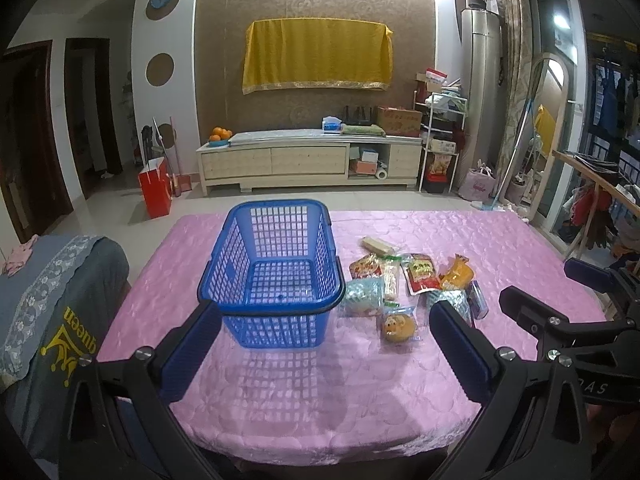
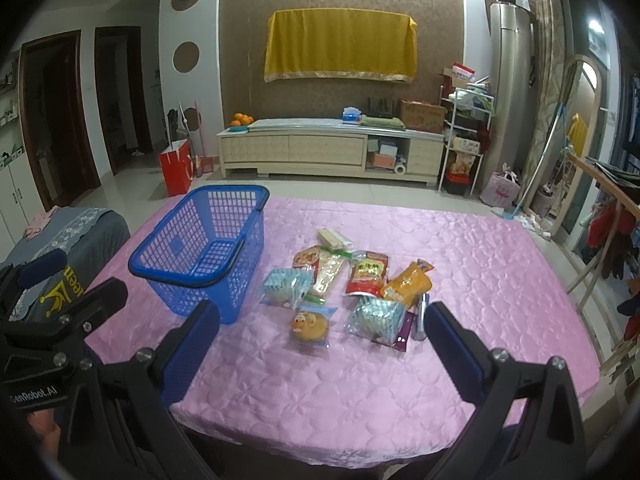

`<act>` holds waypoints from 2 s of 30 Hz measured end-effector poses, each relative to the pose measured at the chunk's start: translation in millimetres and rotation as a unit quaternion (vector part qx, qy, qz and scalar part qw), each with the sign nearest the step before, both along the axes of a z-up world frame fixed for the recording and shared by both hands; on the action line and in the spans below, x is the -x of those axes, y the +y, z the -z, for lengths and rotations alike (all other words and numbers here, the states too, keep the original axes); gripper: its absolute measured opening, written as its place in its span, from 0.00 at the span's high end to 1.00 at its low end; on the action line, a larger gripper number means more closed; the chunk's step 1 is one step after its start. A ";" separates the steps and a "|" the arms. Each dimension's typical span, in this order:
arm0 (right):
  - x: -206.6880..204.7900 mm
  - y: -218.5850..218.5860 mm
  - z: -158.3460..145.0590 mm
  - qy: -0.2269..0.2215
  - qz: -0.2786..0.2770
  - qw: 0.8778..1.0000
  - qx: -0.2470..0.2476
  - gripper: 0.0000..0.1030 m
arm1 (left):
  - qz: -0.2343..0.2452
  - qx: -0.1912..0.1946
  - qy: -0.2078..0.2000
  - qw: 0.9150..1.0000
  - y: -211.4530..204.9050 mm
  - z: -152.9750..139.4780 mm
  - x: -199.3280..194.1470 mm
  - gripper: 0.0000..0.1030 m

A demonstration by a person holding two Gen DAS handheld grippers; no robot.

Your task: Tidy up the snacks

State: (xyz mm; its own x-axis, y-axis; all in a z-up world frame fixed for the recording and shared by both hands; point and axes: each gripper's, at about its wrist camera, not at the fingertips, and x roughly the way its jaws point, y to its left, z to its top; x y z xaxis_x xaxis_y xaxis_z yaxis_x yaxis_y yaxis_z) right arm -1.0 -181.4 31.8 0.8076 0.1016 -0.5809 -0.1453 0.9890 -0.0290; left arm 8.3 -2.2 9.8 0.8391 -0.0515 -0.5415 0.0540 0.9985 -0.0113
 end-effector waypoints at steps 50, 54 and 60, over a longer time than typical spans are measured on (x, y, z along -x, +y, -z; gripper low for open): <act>-182.0 -68.5 150.7 0.187 -0.296 0.921 0.170 0.14 | 0.131 -0.044 0.221 0.966 -121.3 150.8 -168.1 0.06; -189.6 -55.4 167.8 0.201 -0.334 0.902 0.186 0.14 | 0.128 -0.042 0.232 0.963 -121.2 156.8 -169.2 0.06; -194.7 -46.3 184.2 0.219 -0.340 0.895 0.189 0.39 | 0.116 -0.043 0.241 0.963 -116.3 165.6 -171.5 0.06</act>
